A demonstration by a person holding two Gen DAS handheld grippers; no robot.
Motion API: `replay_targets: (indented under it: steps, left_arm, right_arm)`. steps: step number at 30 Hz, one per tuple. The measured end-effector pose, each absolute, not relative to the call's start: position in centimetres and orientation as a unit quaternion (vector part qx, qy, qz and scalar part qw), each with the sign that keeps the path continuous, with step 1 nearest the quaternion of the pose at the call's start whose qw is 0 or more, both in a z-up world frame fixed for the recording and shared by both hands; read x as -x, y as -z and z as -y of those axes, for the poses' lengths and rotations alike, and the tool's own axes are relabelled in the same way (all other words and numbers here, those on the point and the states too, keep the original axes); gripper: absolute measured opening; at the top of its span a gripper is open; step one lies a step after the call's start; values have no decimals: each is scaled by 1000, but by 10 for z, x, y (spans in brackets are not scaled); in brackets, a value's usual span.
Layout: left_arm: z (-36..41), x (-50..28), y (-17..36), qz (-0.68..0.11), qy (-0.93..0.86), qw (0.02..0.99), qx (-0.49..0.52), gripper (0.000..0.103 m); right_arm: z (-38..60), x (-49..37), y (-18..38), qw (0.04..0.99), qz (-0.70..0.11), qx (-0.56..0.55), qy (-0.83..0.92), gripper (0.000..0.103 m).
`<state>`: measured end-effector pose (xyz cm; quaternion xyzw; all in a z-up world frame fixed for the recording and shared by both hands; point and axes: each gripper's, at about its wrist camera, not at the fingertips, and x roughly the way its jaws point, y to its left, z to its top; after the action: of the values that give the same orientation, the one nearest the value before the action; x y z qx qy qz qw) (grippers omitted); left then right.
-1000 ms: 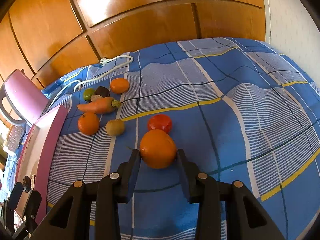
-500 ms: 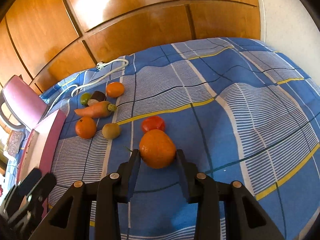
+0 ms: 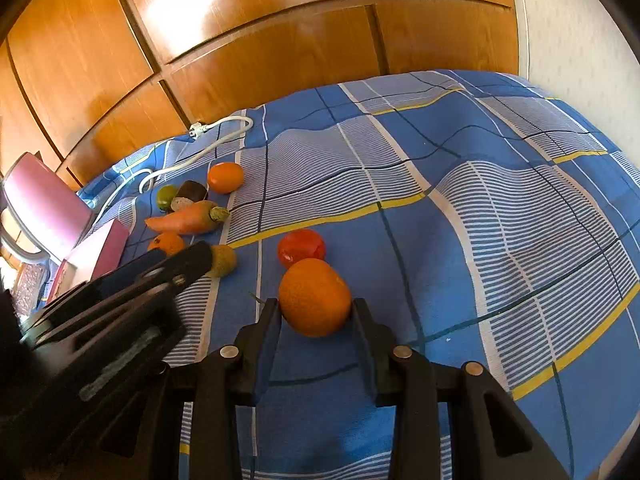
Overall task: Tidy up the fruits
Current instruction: 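Grasp the kiwi with the left tool while the right tool holds the orange, then carry the kiwi into the tray with the left tool while the right tool carries the orange there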
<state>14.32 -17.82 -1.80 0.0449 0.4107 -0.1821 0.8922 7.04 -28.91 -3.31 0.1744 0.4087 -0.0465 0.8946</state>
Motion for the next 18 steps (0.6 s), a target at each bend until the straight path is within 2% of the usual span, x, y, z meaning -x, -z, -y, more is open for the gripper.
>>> replay_targets:
  steps: [3, 4, 5, 18]
  left_arm:
    - [181, -153, 28, -425, 171, 888, -44, 42]
    - [181, -156, 32, -432, 168, 885, -37, 38]
    - [180, -157, 34, -433, 166, 885, -30, 29]
    - [141, -103, 9, -365, 104, 925, -32, 29]
  right_arm:
    - [289, -70, 33, 894, -409, -174, 46, 36]
    - [288, -70, 33, 895, -410, -172, 47, 36]
    - [288, -71, 33, 895, -410, -170, 48, 36]
    - [281, -72, 33, 898, -410, -154, 44, 36]
